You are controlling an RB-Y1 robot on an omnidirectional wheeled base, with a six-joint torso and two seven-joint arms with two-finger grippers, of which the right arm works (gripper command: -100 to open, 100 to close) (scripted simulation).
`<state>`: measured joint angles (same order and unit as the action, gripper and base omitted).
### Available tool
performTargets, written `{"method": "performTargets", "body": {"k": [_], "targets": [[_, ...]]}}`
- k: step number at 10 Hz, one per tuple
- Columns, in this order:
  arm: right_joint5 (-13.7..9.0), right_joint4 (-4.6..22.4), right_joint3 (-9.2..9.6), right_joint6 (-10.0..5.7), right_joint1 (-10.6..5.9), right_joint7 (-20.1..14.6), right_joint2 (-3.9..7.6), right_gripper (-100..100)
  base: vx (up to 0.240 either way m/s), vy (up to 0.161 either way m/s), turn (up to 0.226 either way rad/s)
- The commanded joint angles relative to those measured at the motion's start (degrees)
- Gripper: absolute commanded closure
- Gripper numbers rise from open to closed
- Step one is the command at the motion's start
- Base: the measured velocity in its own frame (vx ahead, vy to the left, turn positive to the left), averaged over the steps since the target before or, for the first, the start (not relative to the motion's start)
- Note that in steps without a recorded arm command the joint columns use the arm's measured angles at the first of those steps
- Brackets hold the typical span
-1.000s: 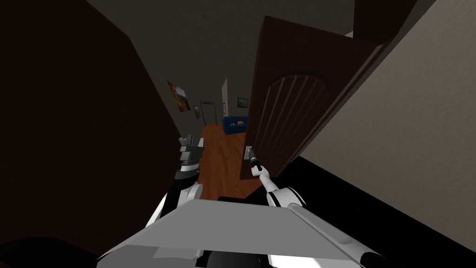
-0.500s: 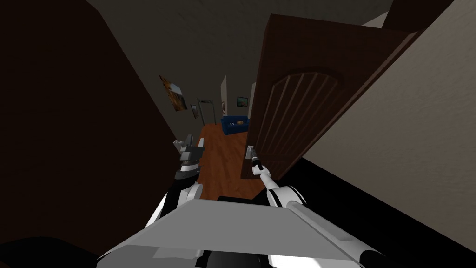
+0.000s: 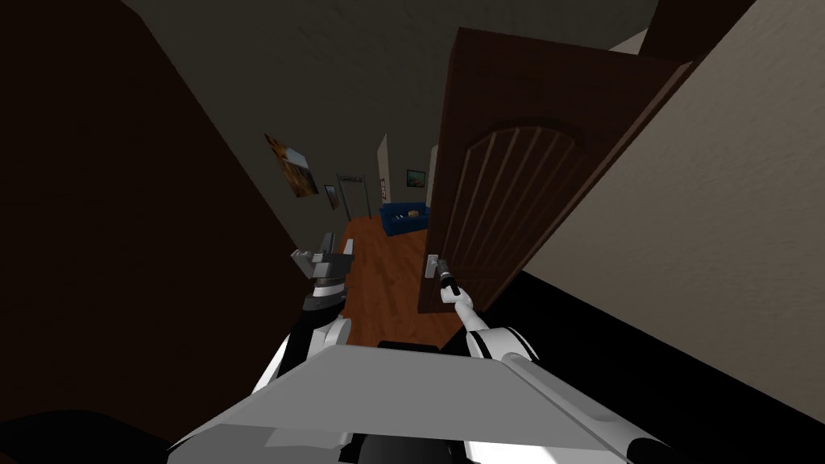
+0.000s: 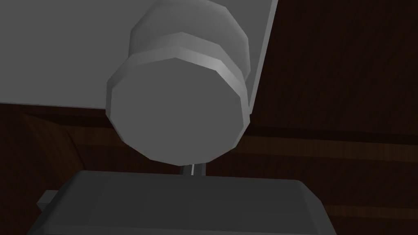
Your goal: Push the door open
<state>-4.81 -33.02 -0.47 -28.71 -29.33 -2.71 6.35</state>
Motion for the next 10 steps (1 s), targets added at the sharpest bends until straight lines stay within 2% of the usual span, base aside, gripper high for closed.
{"method": "performTargets", "body": {"k": [1, 2, 6, 10], "targets": [[-0.38, 1.34, -1.07, -0.86, -0.69, 0.41, 0.39, 100, 0.145, 0.14, -0.058], [-0.12, -0.2, -0.31, 0.25, 0.08, 0.07, 0.1, -100, -0.079, 0.071, -0.029], [0.05, -0.43, 0.23, 0.32, -0.02, -0.14, -0.41, -100, -0.199, -0.014, -0.003], [0.3, -0.78, 1.05, 0.44, -0.18, -0.45, -1.29, -100, -0.248, 0.005, -0.011]]}}
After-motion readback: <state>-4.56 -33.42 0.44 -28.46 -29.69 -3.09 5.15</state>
